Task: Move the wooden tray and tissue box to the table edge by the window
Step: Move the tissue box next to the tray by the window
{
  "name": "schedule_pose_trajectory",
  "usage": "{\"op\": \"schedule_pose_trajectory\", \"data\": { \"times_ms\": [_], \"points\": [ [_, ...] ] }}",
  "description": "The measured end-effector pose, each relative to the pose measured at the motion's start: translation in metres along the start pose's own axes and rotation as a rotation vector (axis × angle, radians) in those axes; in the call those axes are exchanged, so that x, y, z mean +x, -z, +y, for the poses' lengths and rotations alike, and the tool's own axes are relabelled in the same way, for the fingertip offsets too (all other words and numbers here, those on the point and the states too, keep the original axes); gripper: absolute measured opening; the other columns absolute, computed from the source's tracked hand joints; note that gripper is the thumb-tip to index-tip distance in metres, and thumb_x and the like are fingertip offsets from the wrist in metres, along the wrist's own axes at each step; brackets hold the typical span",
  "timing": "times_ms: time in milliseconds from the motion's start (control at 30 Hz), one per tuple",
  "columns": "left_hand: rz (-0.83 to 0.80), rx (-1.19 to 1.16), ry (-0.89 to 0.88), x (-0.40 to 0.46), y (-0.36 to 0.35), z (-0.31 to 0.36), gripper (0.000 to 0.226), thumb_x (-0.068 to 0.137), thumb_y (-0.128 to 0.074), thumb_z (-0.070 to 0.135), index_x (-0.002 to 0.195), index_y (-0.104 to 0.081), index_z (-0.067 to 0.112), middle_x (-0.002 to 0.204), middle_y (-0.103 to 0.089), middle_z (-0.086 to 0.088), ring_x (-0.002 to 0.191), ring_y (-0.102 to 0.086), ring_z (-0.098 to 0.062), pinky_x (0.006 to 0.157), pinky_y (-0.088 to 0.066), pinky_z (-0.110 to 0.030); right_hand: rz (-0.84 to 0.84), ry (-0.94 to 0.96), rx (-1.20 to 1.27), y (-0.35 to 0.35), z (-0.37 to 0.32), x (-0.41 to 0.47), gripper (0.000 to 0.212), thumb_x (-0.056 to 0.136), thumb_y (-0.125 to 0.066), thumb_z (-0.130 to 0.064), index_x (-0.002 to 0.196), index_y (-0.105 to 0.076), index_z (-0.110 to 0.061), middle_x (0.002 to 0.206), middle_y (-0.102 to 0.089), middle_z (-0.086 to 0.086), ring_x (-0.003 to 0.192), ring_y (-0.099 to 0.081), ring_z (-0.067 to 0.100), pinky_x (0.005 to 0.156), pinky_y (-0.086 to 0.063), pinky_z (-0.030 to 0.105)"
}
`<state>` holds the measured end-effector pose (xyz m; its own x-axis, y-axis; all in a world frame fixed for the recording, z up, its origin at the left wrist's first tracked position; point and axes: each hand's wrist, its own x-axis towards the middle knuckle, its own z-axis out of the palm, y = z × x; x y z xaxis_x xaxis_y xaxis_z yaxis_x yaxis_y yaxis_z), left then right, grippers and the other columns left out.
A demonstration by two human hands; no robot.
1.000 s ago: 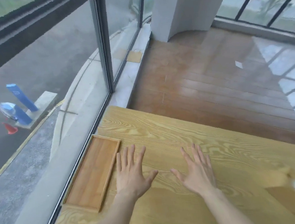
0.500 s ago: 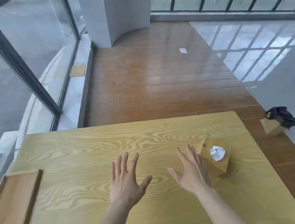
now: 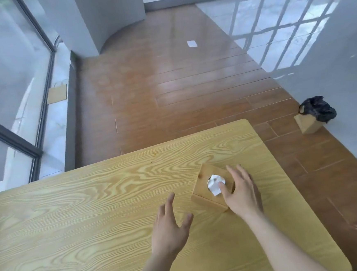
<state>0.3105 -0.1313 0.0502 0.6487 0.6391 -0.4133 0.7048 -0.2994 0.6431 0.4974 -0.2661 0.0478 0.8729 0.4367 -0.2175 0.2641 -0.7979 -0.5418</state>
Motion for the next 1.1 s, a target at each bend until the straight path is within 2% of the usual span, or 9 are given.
{"op": "schedule_pose_trajectory", "data": {
  "times_ms": [167, 367, 500, 533, 633, 767, 900, 1033, 1100],
  "points": [
    [-0.084, -0.191, 0.194, 0.006, -0.043, 0.021, 0.078, 0.086, -0.062, 0.055, 0.152, -0.025, 0.034, 0.145, -0.048, 0.007, 0.126, -0.053, -0.014, 0.1, -0.047, -0.039, -0.069, -0.038, 0.111, 0.0, 0.01, 0.037, 0.064, 0.097, -0.06, -0.044, 0.156, -0.04, -0.03, 0.168, -0.03, 0.001, 0.155, -0.026, 0.023, 0.117, -0.035, 0.046],
    [-0.192, -0.459, 0.348, 0.019, -0.065, 0.048, 0.085, 0.083, -0.069, 0.051, 0.152, -0.026, 0.028, 0.136, -0.05, 0.009, 0.119, -0.057, -0.015, 0.099, -0.047, -0.035, -0.153, -0.072, 0.228, -0.013, 0.013, 0.043, 0.051, 0.103, -0.045, -0.052, 0.143, -0.058, -0.022, 0.147, -0.06, -0.001, 0.14, -0.049, 0.025, 0.112, -0.039, 0.041],
    [-0.113, -0.518, 0.399, 0.032, -0.06, 0.056, 0.079, 0.089, -0.065, 0.046, 0.153, -0.022, 0.029, 0.141, -0.048, 0.006, 0.115, -0.053, -0.016, 0.093, -0.041, -0.032, -0.108, -0.117, 0.246, -0.019, 0.019, 0.035, 0.041, 0.1, -0.04, -0.057, 0.091, -0.07, -0.031, 0.094, -0.073, -0.005, 0.097, -0.066, 0.026, 0.08, -0.047, 0.038],
    [-0.086, -0.53, 0.409, 0.036, -0.057, 0.055, 0.074, 0.092, -0.062, 0.045, 0.153, -0.023, 0.03, 0.143, -0.048, 0.006, 0.117, -0.052, -0.016, 0.093, -0.04, -0.032, -0.12, -0.124, 0.253, -0.021, 0.021, 0.034, 0.038, 0.097, -0.045, -0.059, 0.088, -0.07, -0.031, 0.088, -0.073, -0.007, 0.091, -0.067, 0.024, 0.077, -0.049, 0.037],
    [-0.023, -0.558, 0.419, 0.047, -0.048, 0.045, 0.058, 0.098, -0.05, 0.044, 0.151, -0.03, 0.033, 0.146, -0.047, 0.004, 0.129, -0.048, -0.02, 0.103, -0.039, -0.036, -0.224, -0.173, 0.29, -0.026, 0.026, 0.035, 0.041, 0.088, -0.069, -0.055, 0.113, -0.074, -0.023, 0.101, -0.077, -0.005, 0.098, -0.07, 0.016, 0.087, -0.055, 0.035],
    [-0.013, -0.596, 0.43, 0.058, -0.039, 0.036, 0.043, 0.103, -0.04, 0.037, 0.146, -0.041, 0.032, 0.143, -0.051, 0.0, 0.131, -0.047, -0.021, 0.109, -0.038, -0.037, -0.32, -0.23, 0.387, -0.033, 0.028, 0.033, 0.057, 0.083, -0.077, -0.053, 0.132, -0.066, -0.027, 0.123, -0.072, -0.008, 0.118, -0.064, 0.012, 0.102, -0.052, 0.036],
    [-0.058, -0.591, 0.45, 0.063, -0.037, 0.032, 0.041, 0.1, -0.048, 0.035, 0.14, -0.044, 0.04, 0.131, -0.06, -0.004, 0.118, -0.057, -0.027, 0.102, -0.045, -0.042, -0.338, -0.256, 0.456, -0.039, 0.026, 0.031, 0.059, 0.081, -0.078, -0.053, 0.133, -0.065, -0.03, 0.125, -0.071, -0.012, 0.12, -0.062, 0.009, 0.104, -0.052, 0.035],
    [-0.054, -0.609, 0.449, 0.065, -0.033, 0.028, 0.04, 0.099, -0.052, 0.033, 0.138, -0.048, 0.038, 0.112, -0.064, -0.001, 0.098, -0.058, -0.016, 0.094, -0.047, -0.038, -0.323, -0.281, 0.485, -0.038, 0.021, 0.026, 0.052, 0.082, -0.079, -0.046, 0.13, -0.067, -0.032, 0.119, -0.071, -0.014, 0.114, -0.063, 0.007, 0.097, -0.05, 0.03],
    [-0.057, -0.604, 0.448, 0.063, -0.03, 0.026, 0.041, 0.099, -0.051, 0.034, 0.139, -0.047, 0.039, 0.12, -0.064, -0.007, 0.101, -0.058, -0.015, 0.093, -0.046, -0.037, -0.333, -0.287, 0.496, -0.04, 0.018, 0.022, 0.052, 0.081, -0.08, -0.045, 0.129, -0.068, -0.032, 0.115, -0.073, -0.016, 0.11, -0.065, 0.004, 0.098, -0.053, 0.031]
  ]
}}
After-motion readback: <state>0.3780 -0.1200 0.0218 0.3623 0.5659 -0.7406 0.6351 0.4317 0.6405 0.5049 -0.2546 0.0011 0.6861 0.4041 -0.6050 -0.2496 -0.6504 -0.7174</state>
